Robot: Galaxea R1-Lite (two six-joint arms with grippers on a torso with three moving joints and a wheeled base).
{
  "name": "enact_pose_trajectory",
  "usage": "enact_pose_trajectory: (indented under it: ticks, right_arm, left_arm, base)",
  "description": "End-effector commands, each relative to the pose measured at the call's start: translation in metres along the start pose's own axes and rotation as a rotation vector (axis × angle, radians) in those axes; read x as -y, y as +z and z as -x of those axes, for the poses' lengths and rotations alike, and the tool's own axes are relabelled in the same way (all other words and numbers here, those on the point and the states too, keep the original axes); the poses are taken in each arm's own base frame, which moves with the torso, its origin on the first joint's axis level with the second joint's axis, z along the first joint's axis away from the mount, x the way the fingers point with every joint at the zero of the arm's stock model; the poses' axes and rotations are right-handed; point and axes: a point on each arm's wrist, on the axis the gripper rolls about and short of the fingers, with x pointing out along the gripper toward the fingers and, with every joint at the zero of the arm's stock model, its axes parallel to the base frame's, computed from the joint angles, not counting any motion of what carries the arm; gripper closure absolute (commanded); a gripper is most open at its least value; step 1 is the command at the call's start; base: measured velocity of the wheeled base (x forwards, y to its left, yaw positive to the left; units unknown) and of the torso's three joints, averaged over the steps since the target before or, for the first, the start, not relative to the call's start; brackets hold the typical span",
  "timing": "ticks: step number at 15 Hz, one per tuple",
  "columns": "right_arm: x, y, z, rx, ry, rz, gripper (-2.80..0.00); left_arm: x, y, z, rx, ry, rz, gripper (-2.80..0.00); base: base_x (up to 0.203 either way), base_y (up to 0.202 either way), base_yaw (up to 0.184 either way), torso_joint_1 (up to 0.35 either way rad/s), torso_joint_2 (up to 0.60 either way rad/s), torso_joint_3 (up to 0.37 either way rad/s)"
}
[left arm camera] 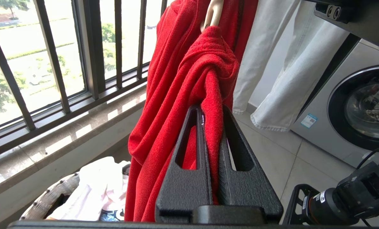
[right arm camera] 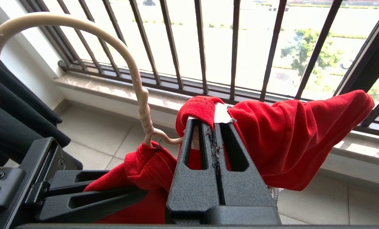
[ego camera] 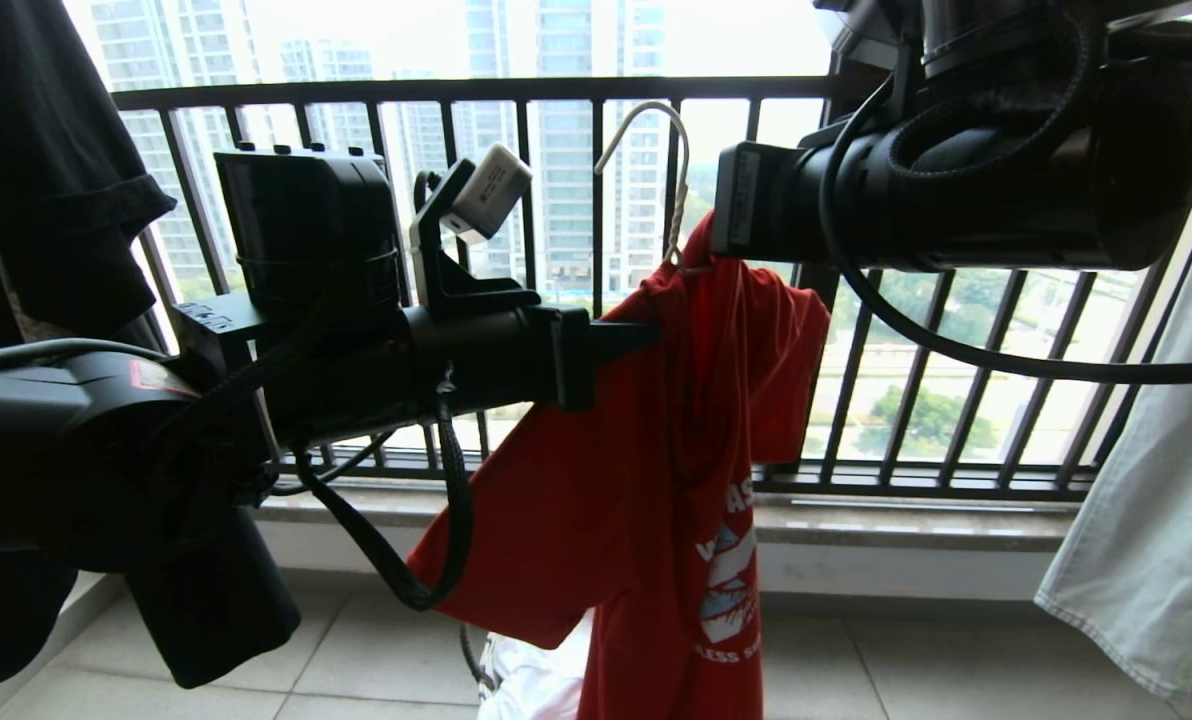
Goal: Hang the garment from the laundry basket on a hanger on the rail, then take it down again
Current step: Hang the clothes on the clothes rack
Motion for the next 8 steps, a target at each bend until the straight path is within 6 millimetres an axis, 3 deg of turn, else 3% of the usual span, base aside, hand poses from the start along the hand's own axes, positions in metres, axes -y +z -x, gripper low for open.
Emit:
enact_pose_trajectory:
  ticks: [1,8]
  right_arm:
    - [-0.006,-0.001,0.003,0.005,-0.005,0.003,0.00]
    - [-0.018,-0.004,-0.001,0.022,-0.046,0.036,0.00]
  left_arm:
    - [0.000,0.000,0.000,0.001,-0.001,-0.001,0.00]
    - [0.002,-0.003,-0.004,0.004,0.027,-0.001,0.00]
  base:
    - [0.000,0.000,0.000,0.000,0.00,0.000]
    - [0.000,0.000,0.000,0.000,0.00,0.000]
